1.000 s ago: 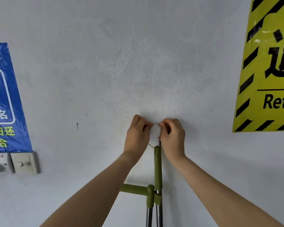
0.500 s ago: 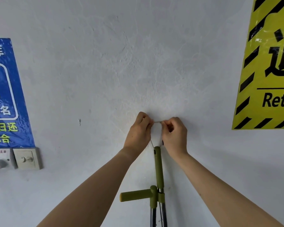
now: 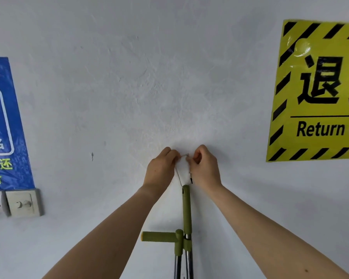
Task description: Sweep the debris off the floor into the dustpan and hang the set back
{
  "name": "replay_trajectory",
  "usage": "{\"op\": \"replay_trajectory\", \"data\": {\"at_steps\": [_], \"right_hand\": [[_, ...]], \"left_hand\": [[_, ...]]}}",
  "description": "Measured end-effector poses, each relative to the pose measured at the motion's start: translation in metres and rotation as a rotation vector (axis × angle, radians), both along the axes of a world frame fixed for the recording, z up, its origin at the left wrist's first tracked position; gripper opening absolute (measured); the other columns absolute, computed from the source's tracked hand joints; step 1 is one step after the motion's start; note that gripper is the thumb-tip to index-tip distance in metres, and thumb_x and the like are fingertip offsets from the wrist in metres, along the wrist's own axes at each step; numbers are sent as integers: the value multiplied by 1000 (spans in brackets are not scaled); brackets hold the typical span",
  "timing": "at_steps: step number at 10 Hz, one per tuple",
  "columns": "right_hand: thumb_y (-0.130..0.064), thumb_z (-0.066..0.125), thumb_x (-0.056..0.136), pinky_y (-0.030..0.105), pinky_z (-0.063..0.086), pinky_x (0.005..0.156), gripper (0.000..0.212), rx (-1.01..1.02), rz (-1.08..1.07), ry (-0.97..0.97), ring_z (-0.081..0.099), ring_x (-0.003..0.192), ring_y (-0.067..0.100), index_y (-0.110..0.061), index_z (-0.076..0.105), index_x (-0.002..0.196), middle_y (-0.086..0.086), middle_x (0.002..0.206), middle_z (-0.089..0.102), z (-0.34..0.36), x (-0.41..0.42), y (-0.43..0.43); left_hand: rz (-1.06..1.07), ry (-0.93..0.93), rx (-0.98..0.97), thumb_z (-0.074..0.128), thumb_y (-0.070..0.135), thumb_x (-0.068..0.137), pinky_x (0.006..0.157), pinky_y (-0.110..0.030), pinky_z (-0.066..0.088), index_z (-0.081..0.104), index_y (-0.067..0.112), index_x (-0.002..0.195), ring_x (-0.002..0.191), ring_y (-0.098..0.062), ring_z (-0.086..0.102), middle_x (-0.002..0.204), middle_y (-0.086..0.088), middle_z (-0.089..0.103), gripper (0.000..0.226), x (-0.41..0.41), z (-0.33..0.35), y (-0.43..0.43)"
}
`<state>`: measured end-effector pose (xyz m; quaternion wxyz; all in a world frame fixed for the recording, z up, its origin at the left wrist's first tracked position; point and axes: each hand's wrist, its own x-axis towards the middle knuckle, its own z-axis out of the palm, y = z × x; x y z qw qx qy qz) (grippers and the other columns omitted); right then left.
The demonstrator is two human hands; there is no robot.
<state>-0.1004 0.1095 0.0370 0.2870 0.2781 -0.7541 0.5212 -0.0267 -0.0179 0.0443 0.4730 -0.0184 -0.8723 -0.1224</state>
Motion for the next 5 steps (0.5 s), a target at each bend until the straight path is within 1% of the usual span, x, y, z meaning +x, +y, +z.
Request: {"op": "replay_trajectory", "data": {"at_steps": [1,2,3,4,5], "right_hand": [[-21,64,88,33,45,52,23,21,-6,-39,44,53,12,-13,48,75,-1,64,53,2,5,-2],[-20,65,88,33,47,51,26,-16,9,-117,44,46,7,-12,47,72,-3,61,51,2,9,-5],[-21,67,87,26,46,48,27,-42,38,-180,47,46,10,-14,47,72,-2,63,52,4,12,-7],[-26,64,90,28,48,53,27,-42,46,-217,50,55,14,-15,47,72,0,67,54,9,26,-8],[-26,53,97,30,48,59,30,-58,-22,-171,50,61,14,-24,41,69,-4,71,50,20,42,-12]], "left_hand": [[35,-76,151,56,20,94,63,-31,51,64,18,93,73,-20,60,90,4,60,8,-1,1,2],[18,-169,338,62,29,89,59,-21,42,63,24,86,73,-10,58,84,12,61,6,1,0,-2],[8,-203,357,59,40,91,54,-26,45,61,25,79,62,-13,60,70,9,61,19,5,1,-5],[-96,-158,480,51,51,93,61,-42,57,59,20,79,59,-19,65,72,3,61,35,16,4,-6],[-154,-27,597,47,53,94,65,-45,59,59,23,87,58,-15,67,87,9,56,34,27,18,-5]]}}
